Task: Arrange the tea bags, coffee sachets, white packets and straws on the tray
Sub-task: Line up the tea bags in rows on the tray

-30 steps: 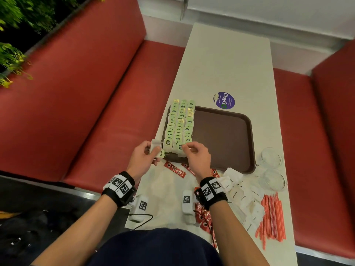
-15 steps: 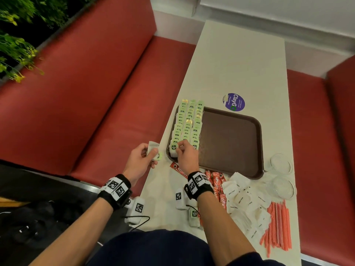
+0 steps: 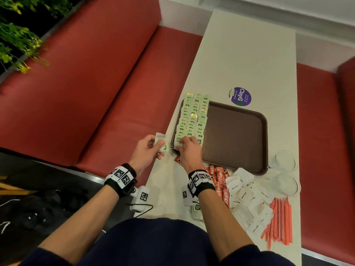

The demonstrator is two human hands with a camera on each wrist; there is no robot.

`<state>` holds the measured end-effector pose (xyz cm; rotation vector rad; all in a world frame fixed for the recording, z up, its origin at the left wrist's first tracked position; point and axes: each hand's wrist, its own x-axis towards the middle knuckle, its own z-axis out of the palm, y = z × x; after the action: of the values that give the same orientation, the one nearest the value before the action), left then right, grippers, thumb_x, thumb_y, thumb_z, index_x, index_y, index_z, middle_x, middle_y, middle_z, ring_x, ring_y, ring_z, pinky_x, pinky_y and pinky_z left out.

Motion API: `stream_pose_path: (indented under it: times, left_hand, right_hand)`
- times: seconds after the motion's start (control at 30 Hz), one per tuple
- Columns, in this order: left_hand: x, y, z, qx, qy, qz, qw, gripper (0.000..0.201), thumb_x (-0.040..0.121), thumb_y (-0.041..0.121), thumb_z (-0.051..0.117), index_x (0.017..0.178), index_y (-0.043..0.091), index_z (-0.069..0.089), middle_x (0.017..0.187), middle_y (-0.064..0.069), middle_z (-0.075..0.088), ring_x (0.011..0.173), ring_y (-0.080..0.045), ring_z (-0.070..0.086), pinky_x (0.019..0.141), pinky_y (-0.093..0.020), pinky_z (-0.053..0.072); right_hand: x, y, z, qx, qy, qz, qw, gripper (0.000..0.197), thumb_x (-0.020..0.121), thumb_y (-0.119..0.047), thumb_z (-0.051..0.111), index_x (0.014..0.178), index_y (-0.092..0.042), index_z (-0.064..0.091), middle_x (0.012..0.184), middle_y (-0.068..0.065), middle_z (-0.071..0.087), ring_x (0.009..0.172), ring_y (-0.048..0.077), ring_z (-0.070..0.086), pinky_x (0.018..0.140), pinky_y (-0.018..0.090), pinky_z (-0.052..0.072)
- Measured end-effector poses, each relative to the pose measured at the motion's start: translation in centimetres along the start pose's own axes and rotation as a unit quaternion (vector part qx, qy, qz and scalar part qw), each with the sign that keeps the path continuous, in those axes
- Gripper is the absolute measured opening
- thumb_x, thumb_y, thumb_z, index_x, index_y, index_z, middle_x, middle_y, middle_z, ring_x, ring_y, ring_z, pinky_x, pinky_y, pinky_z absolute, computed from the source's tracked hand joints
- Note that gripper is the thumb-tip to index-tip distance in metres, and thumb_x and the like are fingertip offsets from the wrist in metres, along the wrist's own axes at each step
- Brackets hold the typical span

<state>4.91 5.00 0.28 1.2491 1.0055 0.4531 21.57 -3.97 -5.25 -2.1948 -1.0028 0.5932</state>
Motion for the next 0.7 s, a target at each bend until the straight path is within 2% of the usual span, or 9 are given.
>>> stream_pose_path:
  times: [0.13,0.27,0.43,0.53,0.63,0.7]
  left_hand:
    - [0.4,0.2,-0.1,-0.001,-0.004,0.003,1.000,0.015,0.105,0.016,0.070,0.109,0.002,0.066,0.093,-0.012,0.072,0.073,-0.024,0.070,0.059,-0.028,0.056]
    - [0.8,0.2,0.0,0.003,-0.005,-0.001,1.000,0.016,0.105,0.016,0.069,0.109,0.001,0.065,0.092,-0.012,0.072,0.073,-0.024,0.070,0.060,-0.028,0.056]
    - [1.2,0.2,0.1,0.013,-0.009,-0.008,1.000,0.019,0.105,0.019,0.070,0.109,0.000,0.065,0.095,-0.012,0.071,0.073,-0.023,0.071,0.062,-0.030,0.057]
    - [1.4,0.4,0.3,0.011,-0.013,-0.010,1.000,0.020,0.106,0.019,0.069,0.110,0.000,0.066,0.095,-0.009,0.070,0.073,-0.024,0.071,0.062,-0.030,0.057]
    - [1.6,0.7,0.3,0.012,-0.020,-0.007,1.000,0.021,0.108,0.020,0.065,0.111,0.000,0.068,0.095,-0.009,0.070,0.075,-0.025,0.071,0.062,-0.029,0.057]
    - [1.7,0.9,0.4,0.015,-0.037,0.001,0.999,0.022,0.108,0.022,0.066,0.113,0.000,0.070,0.096,-0.012,0.069,0.075,-0.024,0.071,0.062,-0.028,0.057]
  right_hand:
    - [-0.4,0.3,0.6,-0.032,-0.017,-0.017,0.999,0.018,0.105,-0.014,0.066,0.120,-0.007,0.074,0.124,0.006,0.055,0.104,0.027,0.064,0.093,0.038,0.058]
    - [-0.5,0.2,0.8,-0.040,-0.014,-0.021,0.999,0.019,0.109,-0.018,0.061,0.118,-0.005,0.071,0.122,0.006,0.052,0.099,0.027,0.061,0.089,0.040,0.056]
    - [0.2,-0.1,0.7,-0.030,-0.018,-0.013,0.999,0.022,0.108,-0.014,0.059,0.123,-0.002,0.069,0.126,0.008,0.052,0.106,0.029,0.062,0.095,0.039,0.055]
    - [0.4,-0.1,0.8,-0.062,-0.026,-0.016,0.998,0.023,0.105,-0.013,0.064,0.125,-0.003,0.070,0.126,0.008,0.054,0.108,0.031,0.064,0.094,0.041,0.057]
    - [0.2,-0.7,-0.5,-0.012,0.015,-0.015,1.000,0.024,0.105,-0.023,0.068,0.123,-0.011,0.077,0.122,0.003,0.061,0.107,0.021,0.064,0.098,0.038,0.056]
    - [-0.1,-1.9,-2.0,0.079,0.046,-0.001,0.996,0.026,0.107,-0.040,0.065,0.120,-0.022,0.079,0.115,-0.006,0.071,0.099,0.008,0.067,0.095,0.035,0.057]
